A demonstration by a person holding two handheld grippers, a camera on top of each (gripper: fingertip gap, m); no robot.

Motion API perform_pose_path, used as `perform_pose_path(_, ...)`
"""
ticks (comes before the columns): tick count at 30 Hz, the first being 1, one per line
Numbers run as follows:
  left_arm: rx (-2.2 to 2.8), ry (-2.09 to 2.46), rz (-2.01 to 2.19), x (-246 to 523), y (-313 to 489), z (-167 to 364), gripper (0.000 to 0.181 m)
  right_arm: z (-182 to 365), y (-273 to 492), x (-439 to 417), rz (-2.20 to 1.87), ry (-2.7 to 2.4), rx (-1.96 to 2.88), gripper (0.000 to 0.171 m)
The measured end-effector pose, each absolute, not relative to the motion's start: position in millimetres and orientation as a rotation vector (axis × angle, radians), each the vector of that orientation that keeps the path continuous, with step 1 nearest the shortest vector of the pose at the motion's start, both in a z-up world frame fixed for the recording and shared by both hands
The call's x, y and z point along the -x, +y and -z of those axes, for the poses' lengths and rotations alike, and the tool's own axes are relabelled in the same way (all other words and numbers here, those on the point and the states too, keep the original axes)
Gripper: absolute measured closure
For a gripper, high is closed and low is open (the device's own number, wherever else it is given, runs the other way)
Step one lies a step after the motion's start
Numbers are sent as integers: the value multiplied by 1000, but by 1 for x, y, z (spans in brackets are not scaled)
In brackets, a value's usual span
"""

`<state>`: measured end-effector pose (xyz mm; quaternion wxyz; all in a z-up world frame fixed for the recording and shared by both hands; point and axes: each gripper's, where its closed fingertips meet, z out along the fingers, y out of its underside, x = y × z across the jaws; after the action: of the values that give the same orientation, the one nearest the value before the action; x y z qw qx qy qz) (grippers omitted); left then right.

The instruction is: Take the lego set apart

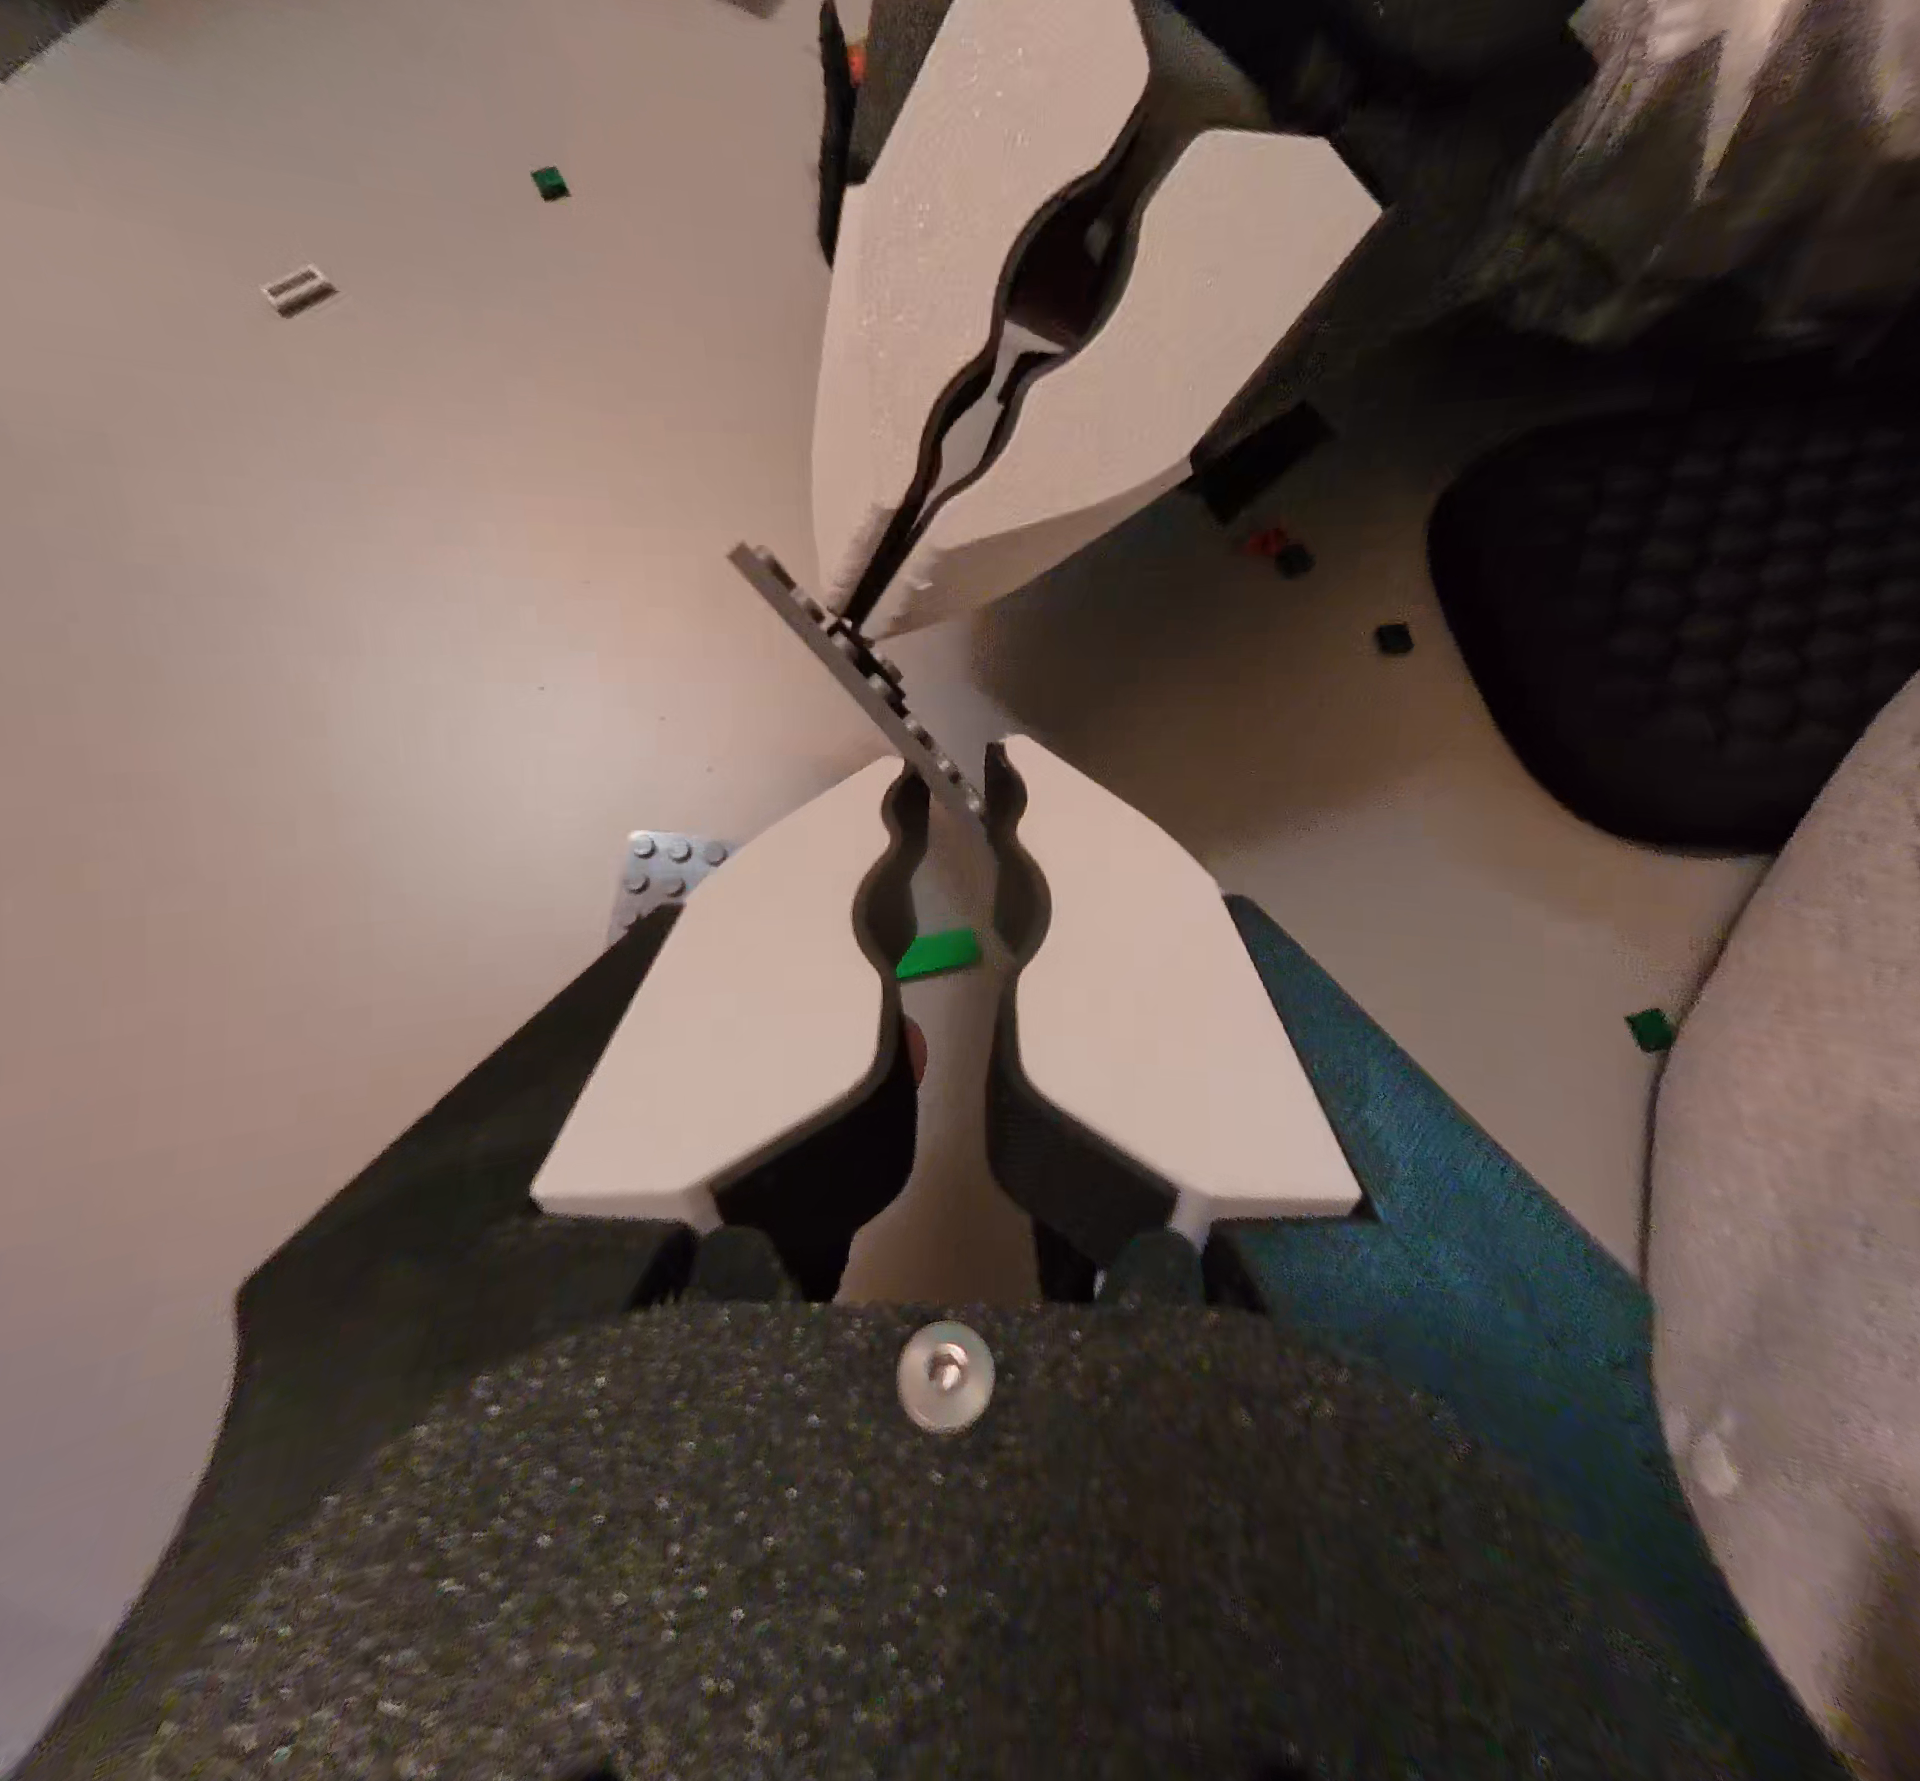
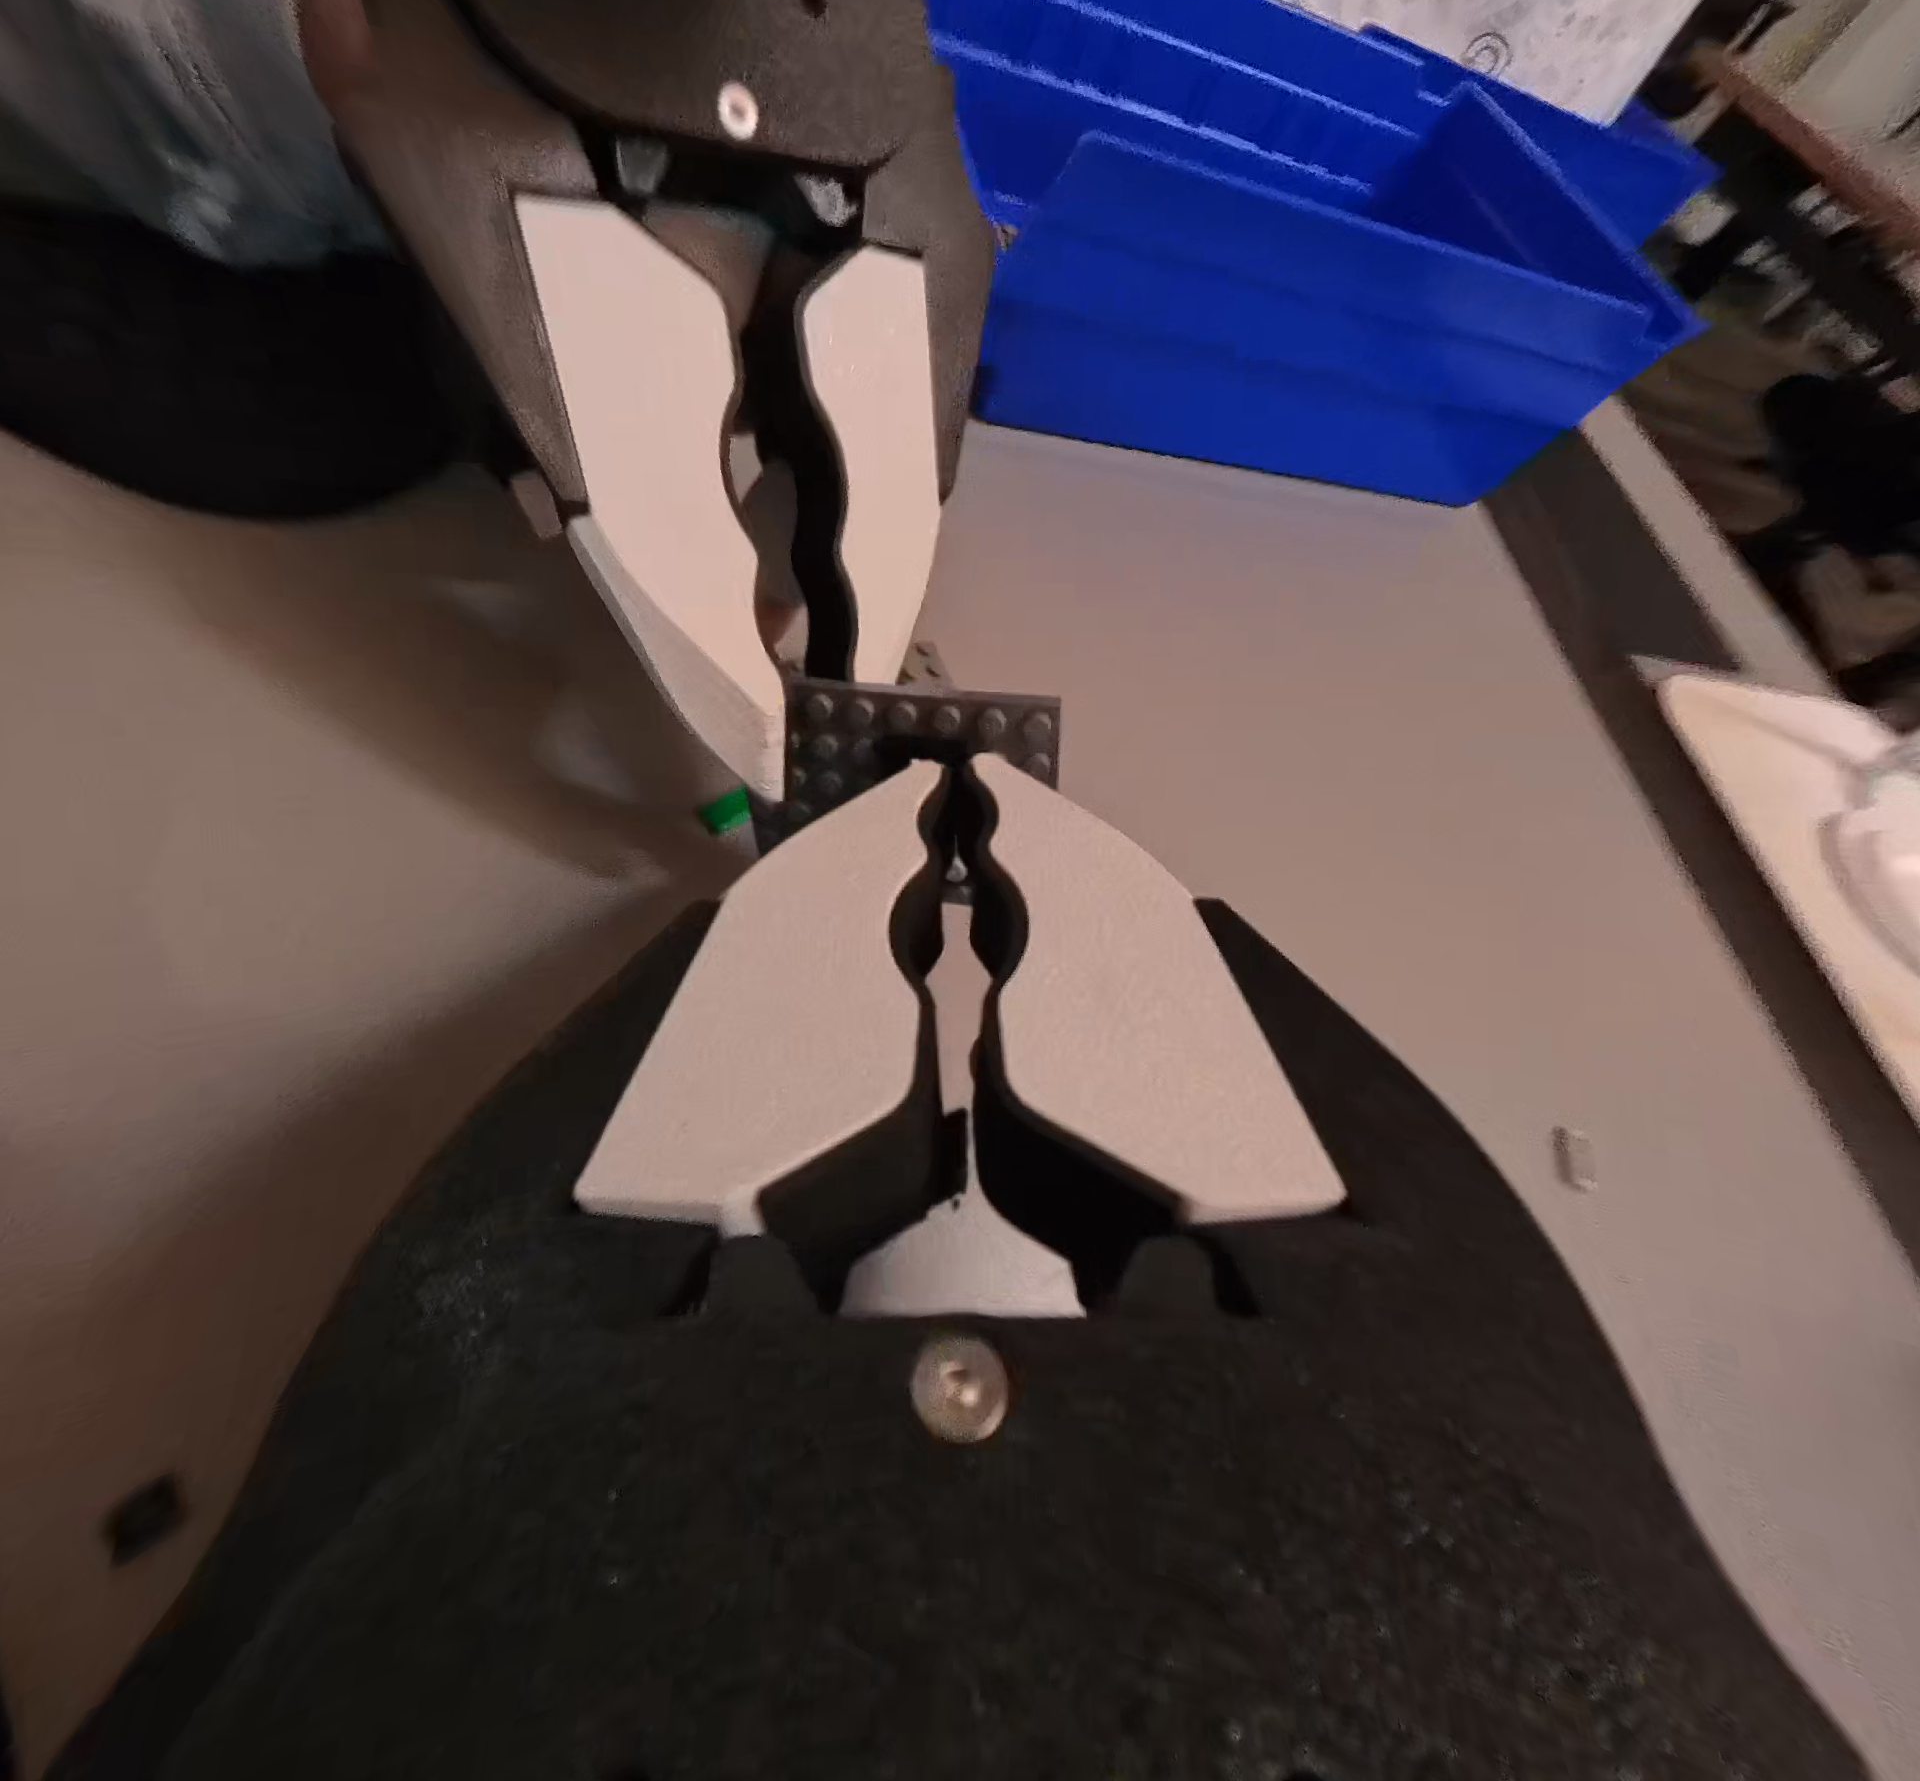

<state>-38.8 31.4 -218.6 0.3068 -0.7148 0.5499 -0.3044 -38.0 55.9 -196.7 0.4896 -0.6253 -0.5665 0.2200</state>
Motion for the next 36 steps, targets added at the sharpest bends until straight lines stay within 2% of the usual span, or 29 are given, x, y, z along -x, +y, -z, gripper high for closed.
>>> perform_pose_path(6, 1959, 1252, 1069, 37, 38, 205, 175, 178, 54, 35, -729, -1273, 1513, 171)
perform_pose_path(10, 1986, 1118, 1202, 39, 46, 199, 176, 148, 52, 32, -999, -1117, 1478, 170)
perform_pose_path(17, 1952, 887, 1462, 50, 60, 179, 176, 139, 74, 12, -979, -991, 1521, 148)
perform_pose_path(20, 1900, 799, 1505, 60, 70, 165, 176, 144, 78, 10, -974, -984, 1547, 146)
perform_pose_path(26, 1796, 656, 1403, 97, 98, 125, 176, 156, 75, 13, -925, -1052, 1583, 148)
perform_pose_path(31, 1810, 526, 1054, 178, 136, 94, 176, 167, 72, 17, -819, -1146, 1600, 151)
perform_pose_path(36, 2029, 462, 817, 249, 164, 113, 176, 168, 69, 21, -813, -1177, 1598, 153)
